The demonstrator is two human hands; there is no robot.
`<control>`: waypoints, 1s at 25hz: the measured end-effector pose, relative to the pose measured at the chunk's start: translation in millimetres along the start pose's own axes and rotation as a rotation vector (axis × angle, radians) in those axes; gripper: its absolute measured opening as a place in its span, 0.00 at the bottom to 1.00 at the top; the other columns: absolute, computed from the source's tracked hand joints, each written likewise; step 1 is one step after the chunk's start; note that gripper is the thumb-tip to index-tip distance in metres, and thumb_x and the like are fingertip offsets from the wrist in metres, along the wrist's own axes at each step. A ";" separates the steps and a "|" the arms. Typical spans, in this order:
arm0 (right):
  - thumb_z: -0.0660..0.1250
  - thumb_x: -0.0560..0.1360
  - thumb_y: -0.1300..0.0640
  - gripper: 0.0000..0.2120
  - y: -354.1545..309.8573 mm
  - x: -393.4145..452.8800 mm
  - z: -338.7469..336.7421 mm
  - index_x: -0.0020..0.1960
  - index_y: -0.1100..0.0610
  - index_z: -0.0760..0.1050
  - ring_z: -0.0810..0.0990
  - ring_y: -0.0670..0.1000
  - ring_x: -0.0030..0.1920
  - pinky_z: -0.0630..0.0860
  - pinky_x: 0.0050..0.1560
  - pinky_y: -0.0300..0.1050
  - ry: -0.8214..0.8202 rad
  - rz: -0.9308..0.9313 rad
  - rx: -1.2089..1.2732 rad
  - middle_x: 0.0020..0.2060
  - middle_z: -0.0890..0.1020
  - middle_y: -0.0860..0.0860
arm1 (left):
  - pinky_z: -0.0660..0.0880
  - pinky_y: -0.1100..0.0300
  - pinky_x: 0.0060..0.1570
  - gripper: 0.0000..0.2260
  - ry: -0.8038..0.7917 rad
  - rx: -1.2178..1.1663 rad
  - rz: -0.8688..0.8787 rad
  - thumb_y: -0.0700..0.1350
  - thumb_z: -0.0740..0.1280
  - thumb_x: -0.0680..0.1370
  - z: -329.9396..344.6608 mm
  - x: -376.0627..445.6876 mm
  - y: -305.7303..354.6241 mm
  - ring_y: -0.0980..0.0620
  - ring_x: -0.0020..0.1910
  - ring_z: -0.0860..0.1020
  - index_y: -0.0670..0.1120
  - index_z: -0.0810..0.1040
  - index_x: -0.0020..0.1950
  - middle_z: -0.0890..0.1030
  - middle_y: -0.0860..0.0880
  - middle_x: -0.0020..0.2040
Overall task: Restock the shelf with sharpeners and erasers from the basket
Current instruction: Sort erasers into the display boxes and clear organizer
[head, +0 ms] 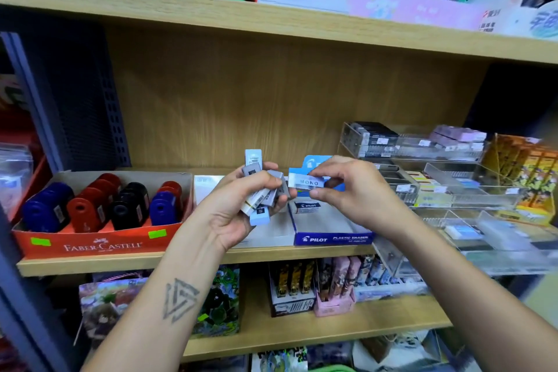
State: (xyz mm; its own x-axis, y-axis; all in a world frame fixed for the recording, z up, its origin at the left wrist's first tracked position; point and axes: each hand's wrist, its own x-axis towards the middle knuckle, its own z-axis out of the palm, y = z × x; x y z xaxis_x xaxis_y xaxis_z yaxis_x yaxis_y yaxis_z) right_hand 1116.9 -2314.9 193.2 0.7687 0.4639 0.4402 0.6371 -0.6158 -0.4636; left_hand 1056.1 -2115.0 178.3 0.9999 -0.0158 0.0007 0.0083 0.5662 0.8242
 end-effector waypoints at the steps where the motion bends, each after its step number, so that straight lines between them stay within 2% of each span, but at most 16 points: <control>1: 0.76 0.72 0.57 0.14 4.2 -4.2 -12.8 0.58 0.54 0.83 0.80 0.47 0.44 0.75 0.50 0.42 0.015 -0.027 -0.078 0.50 0.80 0.46 | 0.81 0.59 0.34 0.13 -0.017 0.000 0.003 0.27 0.65 0.74 8.7 1.4 -2.9 0.37 0.44 0.83 0.40 0.76 0.55 0.82 0.32 0.47; 3: 0.75 0.72 0.58 0.14 18.8 -15.8 -43.9 0.57 0.55 0.83 0.77 0.48 0.43 0.71 0.46 0.42 0.032 -0.004 -0.140 0.47 0.78 0.47 | 0.80 0.58 0.33 0.14 -0.055 0.040 0.010 0.27 0.65 0.73 32.2 3.8 -12.2 0.37 0.43 0.83 0.40 0.76 0.55 0.81 0.33 0.45; 7: 0.75 0.73 0.60 0.13 67.9 -49.1 -99.1 0.57 0.54 0.83 0.78 0.45 0.42 0.73 0.48 0.42 0.103 0.149 -0.179 0.44 0.79 0.47 | 0.76 0.60 0.27 0.15 -0.139 0.168 -0.006 0.25 0.66 0.73 95.4 12.8 -36.6 0.38 0.39 0.82 0.40 0.75 0.54 0.79 0.35 0.41; 11: 0.75 0.73 0.60 0.12 124.8 -83.5 -141.7 0.56 0.56 0.83 0.76 0.41 0.39 0.67 0.40 0.29 0.159 0.302 -0.224 0.42 0.77 0.44 | 0.77 0.60 0.25 0.15 -0.236 0.201 -0.068 0.24 0.66 0.72 169.6 31.3 -68.0 0.41 0.34 0.80 0.40 0.73 0.52 0.79 0.36 0.39; 15: 0.76 0.72 0.61 0.08 165.3 -118.6 -179.7 0.51 0.56 0.82 0.78 0.50 0.41 0.66 0.39 0.37 0.143 0.427 -0.315 0.44 0.82 0.49 | 0.77 0.58 0.28 0.16 -0.279 0.292 -0.052 0.23 0.68 0.69 229.1 50.1 -106.9 0.39 0.37 0.78 0.39 0.74 0.50 0.78 0.35 0.38; 17: 0.77 0.70 0.62 0.08 178.5 -129.1 -193.7 0.45 0.53 0.80 0.79 0.51 0.41 0.67 0.40 0.39 0.116 0.432 -0.368 0.41 0.82 0.48 | 0.78 0.56 0.31 0.17 -0.277 0.319 -0.048 0.23 0.69 0.68 241.1 58.0 -121.7 0.39 0.38 0.79 0.40 0.74 0.50 0.79 0.35 0.38; 21: 0.77 0.71 0.61 0.05 192.4 -131.2 -196.9 0.45 0.54 0.83 0.81 0.49 0.42 0.74 0.44 0.42 -0.032 0.395 -0.452 0.39 0.83 0.48 | 0.77 0.56 0.32 0.18 -0.281 0.385 -0.040 0.24 0.70 0.68 247.0 65.1 -142.0 0.39 0.40 0.79 0.40 0.75 0.52 0.78 0.35 0.44; 22: 0.77 0.71 0.61 0.05 193.7 -129.0 -195.9 0.45 0.54 0.83 0.81 0.49 0.42 0.75 0.44 0.43 -0.028 0.385 -0.447 0.39 0.82 0.48 | 0.77 0.56 0.32 0.17 -0.284 0.402 -0.032 0.24 0.70 0.68 244.1 66.0 -145.2 0.39 0.41 0.79 0.40 0.75 0.51 0.78 0.35 0.46; 25: 0.76 0.71 0.60 0.05 203.8 -124.2 -209.1 0.44 0.52 0.82 0.80 0.52 0.44 0.77 0.44 0.47 0.143 0.411 -0.525 0.39 0.82 0.48 | 0.77 0.56 0.33 0.16 -0.285 0.417 -0.018 0.25 0.71 0.69 232.7 69.5 -155.0 0.38 0.42 0.80 0.41 0.75 0.50 0.78 0.37 0.50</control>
State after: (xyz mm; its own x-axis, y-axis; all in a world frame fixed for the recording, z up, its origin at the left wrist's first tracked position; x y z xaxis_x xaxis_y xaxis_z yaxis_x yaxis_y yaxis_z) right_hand 1139.6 -2631.3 204.8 0.9045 0.0603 0.4221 0.1560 -0.9681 -0.1961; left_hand 1121.1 -2395.7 182.3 0.9558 -0.2797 0.0907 -0.0385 0.1868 0.9816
